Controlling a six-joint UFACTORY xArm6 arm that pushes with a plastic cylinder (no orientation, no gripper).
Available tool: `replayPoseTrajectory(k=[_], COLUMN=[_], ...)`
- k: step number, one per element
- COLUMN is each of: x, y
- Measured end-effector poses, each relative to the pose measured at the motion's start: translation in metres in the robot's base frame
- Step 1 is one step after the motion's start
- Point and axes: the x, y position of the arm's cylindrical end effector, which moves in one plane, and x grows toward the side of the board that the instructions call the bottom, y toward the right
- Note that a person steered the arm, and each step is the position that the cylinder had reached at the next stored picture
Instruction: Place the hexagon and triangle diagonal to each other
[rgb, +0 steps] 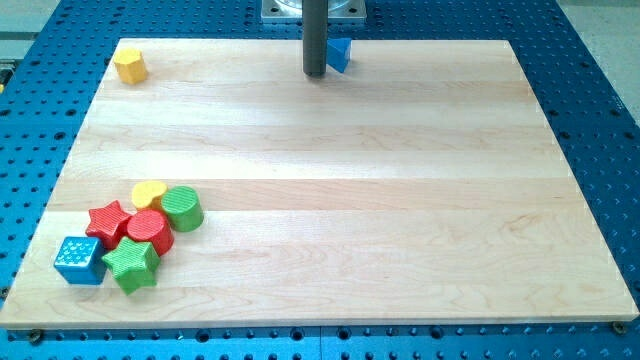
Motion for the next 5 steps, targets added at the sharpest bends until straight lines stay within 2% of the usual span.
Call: replayPoseTrajectory(k=[1,2,3,4,5], x=[0.027,0.077,0.083,0.062,0.013], y=[-0.033,-0.11,-0.225,-0.274,-0.301])
